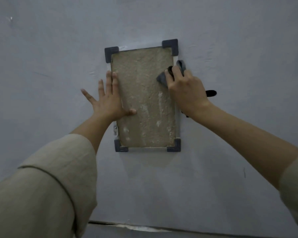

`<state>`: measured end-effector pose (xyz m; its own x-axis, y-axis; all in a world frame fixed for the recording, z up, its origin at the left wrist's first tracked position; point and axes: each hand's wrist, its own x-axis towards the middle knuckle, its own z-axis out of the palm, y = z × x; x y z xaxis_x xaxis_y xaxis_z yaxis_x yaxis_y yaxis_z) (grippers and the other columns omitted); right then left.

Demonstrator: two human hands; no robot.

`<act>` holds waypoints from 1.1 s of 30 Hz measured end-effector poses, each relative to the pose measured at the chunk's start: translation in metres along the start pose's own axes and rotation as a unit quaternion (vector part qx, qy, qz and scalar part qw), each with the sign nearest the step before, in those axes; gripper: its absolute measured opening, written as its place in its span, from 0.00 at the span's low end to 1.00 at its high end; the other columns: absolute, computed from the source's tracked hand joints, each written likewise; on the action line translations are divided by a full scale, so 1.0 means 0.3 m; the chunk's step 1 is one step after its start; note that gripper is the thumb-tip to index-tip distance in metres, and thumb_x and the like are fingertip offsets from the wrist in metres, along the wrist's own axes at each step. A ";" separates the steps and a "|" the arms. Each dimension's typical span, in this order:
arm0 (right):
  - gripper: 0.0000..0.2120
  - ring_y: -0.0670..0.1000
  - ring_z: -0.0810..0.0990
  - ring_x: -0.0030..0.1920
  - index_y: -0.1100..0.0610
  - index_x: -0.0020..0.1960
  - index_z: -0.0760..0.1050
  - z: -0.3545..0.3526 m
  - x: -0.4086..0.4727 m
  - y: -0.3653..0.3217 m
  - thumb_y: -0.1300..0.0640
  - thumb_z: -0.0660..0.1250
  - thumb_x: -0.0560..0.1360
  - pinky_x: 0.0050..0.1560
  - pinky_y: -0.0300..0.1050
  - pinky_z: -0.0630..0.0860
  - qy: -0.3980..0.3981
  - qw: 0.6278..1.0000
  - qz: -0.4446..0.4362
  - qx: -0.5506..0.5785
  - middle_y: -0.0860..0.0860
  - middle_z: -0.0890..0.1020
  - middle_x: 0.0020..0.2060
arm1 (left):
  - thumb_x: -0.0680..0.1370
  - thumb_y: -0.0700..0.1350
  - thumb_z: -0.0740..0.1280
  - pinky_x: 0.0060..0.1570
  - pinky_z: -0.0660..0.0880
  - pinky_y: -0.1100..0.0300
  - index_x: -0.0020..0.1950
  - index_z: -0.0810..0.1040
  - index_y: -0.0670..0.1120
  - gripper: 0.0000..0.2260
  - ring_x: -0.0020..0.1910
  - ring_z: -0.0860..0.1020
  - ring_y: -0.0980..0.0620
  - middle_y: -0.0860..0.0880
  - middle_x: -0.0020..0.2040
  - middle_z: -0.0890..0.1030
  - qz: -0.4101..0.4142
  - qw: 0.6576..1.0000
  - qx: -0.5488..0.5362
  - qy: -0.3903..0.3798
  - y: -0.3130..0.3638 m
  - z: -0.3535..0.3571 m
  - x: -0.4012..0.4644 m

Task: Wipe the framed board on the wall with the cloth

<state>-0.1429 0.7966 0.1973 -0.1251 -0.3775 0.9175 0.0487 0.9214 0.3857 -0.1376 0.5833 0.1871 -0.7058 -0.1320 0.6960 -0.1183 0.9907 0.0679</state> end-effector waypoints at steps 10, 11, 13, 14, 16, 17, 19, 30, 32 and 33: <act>0.19 0.60 0.80 0.46 0.66 0.59 0.76 -0.041 0.166 -0.046 0.70 0.50 0.77 0.37 0.47 0.77 -0.004 0.999 0.021 0.032 0.61 0.77 0.58 | 0.65 0.70 0.66 0.62 0.33 0.27 0.72 0.27 0.50 0.57 0.75 0.36 0.45 0.52 0.74 0.29 0.001 1.000 -0.006 0.001 -0.006 -0.005 -0.004; 0.21 0.55 0.81 0.39 0.61 0.53 0.81 -0.038 0.124 -0.046 0.68 0.51 0.73 0.30 0.41 0.75 0.002 1.000 0.019 0.014 0.56 0.82 0.52 | 0.65 0.70 0.66 0.62 0.34 0.27 0.72 0.27 0.50 0.57 0.75 0.36 0.45 0.52 0.74 0.29 0.003 1.000 -0.007 0.003 -0.007 -0.003 -0.003; 0.21 0.49 0.79 0.29 0.56 0.46 0.84 -0.015 0.010 -0.046 0.65 0.53 0.70 0.22 0.36 0.70 0.000 1.000 0.005 -0.005 0.51 0.84 0.44 | 0.65 0.70 0.66 0.62 0.34 0.27 0.72 0.27 0.50 0.57 0.75 0.36 0.45 0.52 0.74 0.29 0.007 1.000 -0.007 0.001 -0.005 -0.001 -0.003; 0.19 0.49 0.78 0.28 0.55 0.47 0.84 -0.003 -0.033 -0.044 0.65 0.56 0.70 0.21 0.36 0.69 -0.027 1.000 0.001 -0.011 0.51 0.84 0.44 | 0.65 0.70 0.66 0.62 0.34 0.27 0.72 0.27 0.49 0.57 0.75 0.35 0.45 0.52 0.74 0.29 0.006 1.000 -0.008 0.001 -0.003 0.002 -0.002; 0.13 0.48 0.77 0.28 0.55 0.47 0.84 -0.010 -0.038 -0.029 0.63 0.63 0.69 0.21 0.36 0.69 -0.037 0.999 -0.008 -0.007 0.51 0.84 0.44 | 0.65 0.70 0.66 0.62 0.34 0.27 0.72 0.27 0.49 0.57 0.75 0.35 0.45 0.52 0.74 0.29 0.001 1.000 -0.009 0.003 0.000 0.004 0.000; 0.11 0.48 0.77 0.27 0.54 0.46 0.84 -0.006 -0.011 -0.032 0.62 0.65 0.69 0.21 0.35 0.68 -0.047 0.999 -0.005 -0.006 0.50 0.84 0.43 | 0.65 0.69 0.66 0.62 0.34 0.27 0.72 0.27 0.49 0.57 0.75 0.35 0.45 0.52 0.74 0.29 -0.001 1.000 -0.006 0.003 0.002 0.002 0.000; 0.09 0.48 0.78 0.28 0.53 0.43 0.84 -0.007 0.077 -0.045 0.61 0.65 0.70 0.21 0.35 0.68 -0.036 0.999 -0.001 0.001 0.50 0.84 0.42 | 0.65 0.69 0.66 0.62 0.34 0.27 0.72 0.27 0.49 0.57 0.75 0.35 0.45 0.52 0.74 0.29 -0.003 1.000 -0.002 0.001 0.003 -0.001 -0.001; 0.20 0.48 0.76 0.27 0.54 0.43 0.83 -0.008 0.015 -0.004 0.64 0.53 0.69 0.21 0.35 0.67 -0.008 1.000 -0.011 -0.020 0.49 0.83 0.40 | 0.65 0.70 0.66 0.61 0.34 0.27 0.72 0.27 0.49 0.57 0.75 0.35 0.45 0.52 0.74 0.28 -0.004 1.000 -0.002 -0.005 0.000 -0.007 -0.006; 0.18 0.48 0.77 0.27 0.54 0.46 0.84 -0.018 -0.051 0.006 0.65 0.56 0.70 0.21 0.35 0.68 -0.027 0.999 -0.016 -0.021 0.49 0.83 0.41 | 0.65 0.70 0.66 0.61 0.34 0.27 0.72 0.27 0.49 0.56 0.75 0.36 0.45 0.52 0.74 0.29 -0.005 1.000 -0.003 -0.002 -0.001 -0.002 -0.003; 0.16 0.48 0.77 0.27 0.54 0.46 0.84 -0.023 -0.044 0.009 0.64 0.59 0.70 0.21 0.35 0.68 -0.035 0.999 -0.016 -0.025 0.50 0.83 0.42 | 0.65 0.69 0.66 0.61 0.34 0.27 0.72 0.27 0.49 0.56 0.75 0.36 0.45 0.52 0.74 0.29 -0.006 1.000 -0.002 -0.002 0.001 -0.003 -0.003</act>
<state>-0.1342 0.8034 0.1869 -0.1956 -0.3982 0.8962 0.0919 0.9024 0.4210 -0.1364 0.5837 0.1872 -0.7073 -0.1442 0.6920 -0.1235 0.9891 0.0798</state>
